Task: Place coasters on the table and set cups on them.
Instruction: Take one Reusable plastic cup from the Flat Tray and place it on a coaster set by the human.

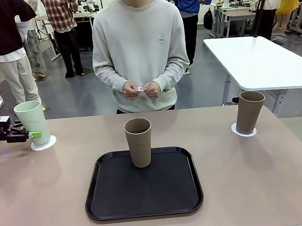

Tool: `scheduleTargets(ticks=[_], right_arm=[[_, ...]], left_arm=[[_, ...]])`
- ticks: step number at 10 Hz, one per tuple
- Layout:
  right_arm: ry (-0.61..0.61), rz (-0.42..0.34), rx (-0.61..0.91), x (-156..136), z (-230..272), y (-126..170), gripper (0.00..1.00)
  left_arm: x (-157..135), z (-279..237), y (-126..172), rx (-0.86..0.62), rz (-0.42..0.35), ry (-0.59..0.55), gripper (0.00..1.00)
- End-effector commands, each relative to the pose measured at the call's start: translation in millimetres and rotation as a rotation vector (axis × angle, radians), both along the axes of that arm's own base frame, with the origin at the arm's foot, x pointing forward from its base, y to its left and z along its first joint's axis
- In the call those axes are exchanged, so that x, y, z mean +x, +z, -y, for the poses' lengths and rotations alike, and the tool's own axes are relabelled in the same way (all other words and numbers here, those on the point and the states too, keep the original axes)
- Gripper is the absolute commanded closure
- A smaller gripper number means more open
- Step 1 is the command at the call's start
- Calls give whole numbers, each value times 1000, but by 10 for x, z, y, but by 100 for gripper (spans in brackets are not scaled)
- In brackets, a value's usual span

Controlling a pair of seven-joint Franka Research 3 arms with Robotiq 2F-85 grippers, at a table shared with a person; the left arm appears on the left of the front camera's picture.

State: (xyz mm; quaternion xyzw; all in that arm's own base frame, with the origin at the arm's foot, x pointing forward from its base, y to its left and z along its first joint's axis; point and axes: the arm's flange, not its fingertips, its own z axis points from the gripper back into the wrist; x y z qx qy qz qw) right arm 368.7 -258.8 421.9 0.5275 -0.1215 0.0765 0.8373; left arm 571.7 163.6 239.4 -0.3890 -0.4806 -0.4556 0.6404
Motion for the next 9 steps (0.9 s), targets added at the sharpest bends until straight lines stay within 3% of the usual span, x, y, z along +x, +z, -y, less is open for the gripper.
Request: scheduleTargets(ticks=[1,9], right_arm=[[-7,-10,1,1,-7,14,0],[-7,-10,1,1,-7,14,0]], left_arm=[[35,-41,-28,-24,40,-16,17],[63,-23,-142,-61,43,-62,17]])
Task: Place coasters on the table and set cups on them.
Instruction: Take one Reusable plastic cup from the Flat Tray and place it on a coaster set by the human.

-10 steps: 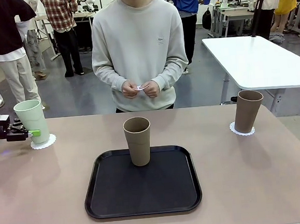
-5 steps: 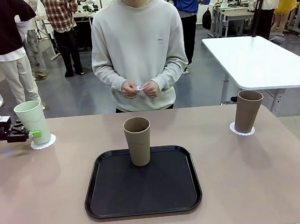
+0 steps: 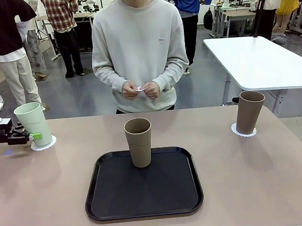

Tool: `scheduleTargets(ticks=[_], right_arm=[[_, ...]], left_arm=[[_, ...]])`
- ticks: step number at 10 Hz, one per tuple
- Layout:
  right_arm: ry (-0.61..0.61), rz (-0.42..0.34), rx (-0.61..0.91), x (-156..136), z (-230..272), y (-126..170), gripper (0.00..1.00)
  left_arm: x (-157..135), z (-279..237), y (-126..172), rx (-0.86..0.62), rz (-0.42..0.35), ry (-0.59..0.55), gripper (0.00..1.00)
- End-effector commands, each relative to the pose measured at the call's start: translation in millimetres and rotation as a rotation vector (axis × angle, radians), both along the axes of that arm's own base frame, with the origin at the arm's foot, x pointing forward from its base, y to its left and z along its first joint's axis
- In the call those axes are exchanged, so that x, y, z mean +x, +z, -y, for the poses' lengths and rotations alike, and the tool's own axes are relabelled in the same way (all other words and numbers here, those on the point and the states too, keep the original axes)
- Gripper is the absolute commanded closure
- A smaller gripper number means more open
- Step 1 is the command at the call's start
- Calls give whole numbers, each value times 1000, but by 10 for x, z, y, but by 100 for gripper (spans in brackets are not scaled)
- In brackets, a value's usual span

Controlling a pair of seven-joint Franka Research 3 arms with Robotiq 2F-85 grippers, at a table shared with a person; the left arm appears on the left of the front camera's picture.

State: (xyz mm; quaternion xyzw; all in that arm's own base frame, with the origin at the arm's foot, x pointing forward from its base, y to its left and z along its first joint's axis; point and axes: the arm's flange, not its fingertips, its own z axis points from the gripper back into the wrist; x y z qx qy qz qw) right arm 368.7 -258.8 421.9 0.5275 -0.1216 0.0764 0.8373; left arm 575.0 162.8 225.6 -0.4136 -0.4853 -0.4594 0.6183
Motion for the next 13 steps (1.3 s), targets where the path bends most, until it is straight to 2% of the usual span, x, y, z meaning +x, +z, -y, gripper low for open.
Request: scheduleTargets(ticks=[1,8,9,13], right_arm=[[-7,-10,1,2,-8,14,0],[-7,-10,1,2,-8,14,0],[-7,-10,1,2,-8,14,0],[-7,-10,1,2,-8,14,0]], left_arm=[[33,-33,-10,-8,33,-17,17],[8,-22,-121,76,31,-35,17],[9,-21,-122,85,31,-37,0],[19,-54,-117,97,23,-49,0]])
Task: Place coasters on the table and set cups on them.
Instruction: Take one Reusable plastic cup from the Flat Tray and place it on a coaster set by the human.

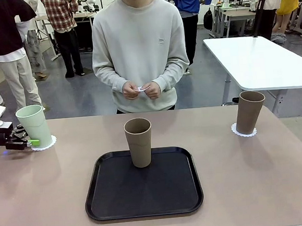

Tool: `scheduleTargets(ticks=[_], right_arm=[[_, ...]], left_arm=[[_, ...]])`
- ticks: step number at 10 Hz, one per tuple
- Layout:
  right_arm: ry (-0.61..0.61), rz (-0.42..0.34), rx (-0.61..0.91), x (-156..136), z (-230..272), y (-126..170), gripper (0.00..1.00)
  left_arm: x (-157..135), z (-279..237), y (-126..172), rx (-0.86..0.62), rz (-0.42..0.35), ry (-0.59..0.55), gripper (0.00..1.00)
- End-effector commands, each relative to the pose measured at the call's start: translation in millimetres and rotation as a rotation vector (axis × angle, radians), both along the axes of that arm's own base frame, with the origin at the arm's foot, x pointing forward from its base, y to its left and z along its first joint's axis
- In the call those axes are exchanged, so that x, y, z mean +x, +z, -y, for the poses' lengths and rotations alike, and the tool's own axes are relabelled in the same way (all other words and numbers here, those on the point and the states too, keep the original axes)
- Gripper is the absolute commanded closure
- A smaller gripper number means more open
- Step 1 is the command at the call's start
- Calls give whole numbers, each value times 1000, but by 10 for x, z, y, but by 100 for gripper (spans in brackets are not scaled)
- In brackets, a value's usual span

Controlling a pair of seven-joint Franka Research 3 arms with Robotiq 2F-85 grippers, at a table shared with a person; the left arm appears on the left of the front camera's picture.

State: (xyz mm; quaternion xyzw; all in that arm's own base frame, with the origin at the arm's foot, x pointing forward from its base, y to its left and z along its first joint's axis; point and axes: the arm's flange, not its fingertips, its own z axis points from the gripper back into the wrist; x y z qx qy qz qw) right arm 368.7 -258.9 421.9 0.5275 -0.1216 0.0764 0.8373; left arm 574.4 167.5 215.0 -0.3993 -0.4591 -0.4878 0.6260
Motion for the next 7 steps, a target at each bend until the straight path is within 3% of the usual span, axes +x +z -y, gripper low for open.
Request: scheduleTargets(ticks=[1,7], right_arm=[[-7,-10,1,2,-8,14,0],[-7,-10,1,2,-8,14,0]], left_arm=[[38,-28,16,29,30,-17,0],[49,-242,152,85,11,-44,0]])
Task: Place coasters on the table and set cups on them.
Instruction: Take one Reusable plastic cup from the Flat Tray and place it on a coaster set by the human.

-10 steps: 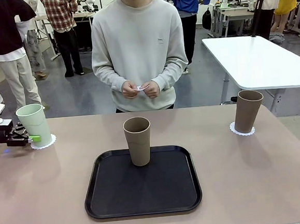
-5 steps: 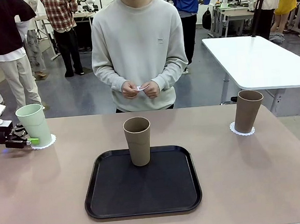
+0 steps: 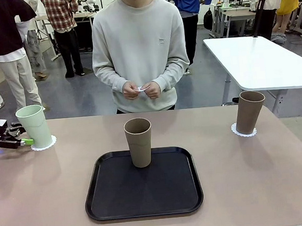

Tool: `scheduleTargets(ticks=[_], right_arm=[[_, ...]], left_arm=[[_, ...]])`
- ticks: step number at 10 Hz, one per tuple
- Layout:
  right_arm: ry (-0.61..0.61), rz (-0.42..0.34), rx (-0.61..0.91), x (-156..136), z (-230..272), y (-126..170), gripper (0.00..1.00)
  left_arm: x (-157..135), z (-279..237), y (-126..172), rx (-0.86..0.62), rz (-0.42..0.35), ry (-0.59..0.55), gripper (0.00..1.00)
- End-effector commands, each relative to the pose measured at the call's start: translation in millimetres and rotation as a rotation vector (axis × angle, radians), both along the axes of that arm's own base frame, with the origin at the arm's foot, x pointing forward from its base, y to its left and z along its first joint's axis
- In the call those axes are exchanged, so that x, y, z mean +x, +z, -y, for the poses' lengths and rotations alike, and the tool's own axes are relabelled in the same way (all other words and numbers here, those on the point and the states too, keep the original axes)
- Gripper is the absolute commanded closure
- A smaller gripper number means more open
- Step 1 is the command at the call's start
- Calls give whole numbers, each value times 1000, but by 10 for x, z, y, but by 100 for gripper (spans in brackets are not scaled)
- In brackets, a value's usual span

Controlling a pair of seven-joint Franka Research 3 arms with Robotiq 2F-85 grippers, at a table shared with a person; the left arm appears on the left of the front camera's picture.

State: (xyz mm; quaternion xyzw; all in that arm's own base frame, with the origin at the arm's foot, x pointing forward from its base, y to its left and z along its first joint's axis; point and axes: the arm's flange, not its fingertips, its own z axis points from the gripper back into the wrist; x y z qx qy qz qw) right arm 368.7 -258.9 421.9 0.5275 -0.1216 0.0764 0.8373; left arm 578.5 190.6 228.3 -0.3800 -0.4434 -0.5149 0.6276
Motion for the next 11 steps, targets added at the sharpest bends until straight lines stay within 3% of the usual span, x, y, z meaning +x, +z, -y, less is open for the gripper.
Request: scheduleTargets(ticks=[1,3,4,6,9,11], right_arm=[[-7,-10,1,2,-8,14,0],[-7,-10,1,2,-8,14,0],[-7,-10,1,2,-8,14,0],[-7,-10,1,2,-8,14,0],[-7,-10,1,2,-8,14,0],[-7,-10,1,2,-8,14,0]], left_arm=[[-6,-20,28,35,-16,-26,0],[-35,-107,153,99,-31,-37,0],[-102,-131,423,149,-69,-2,0],[-304,-150,1323,471,-127,204,0],[-576,-4,2376,671,-259,301,0],[-642,215,2800,780,-314,389,0]])
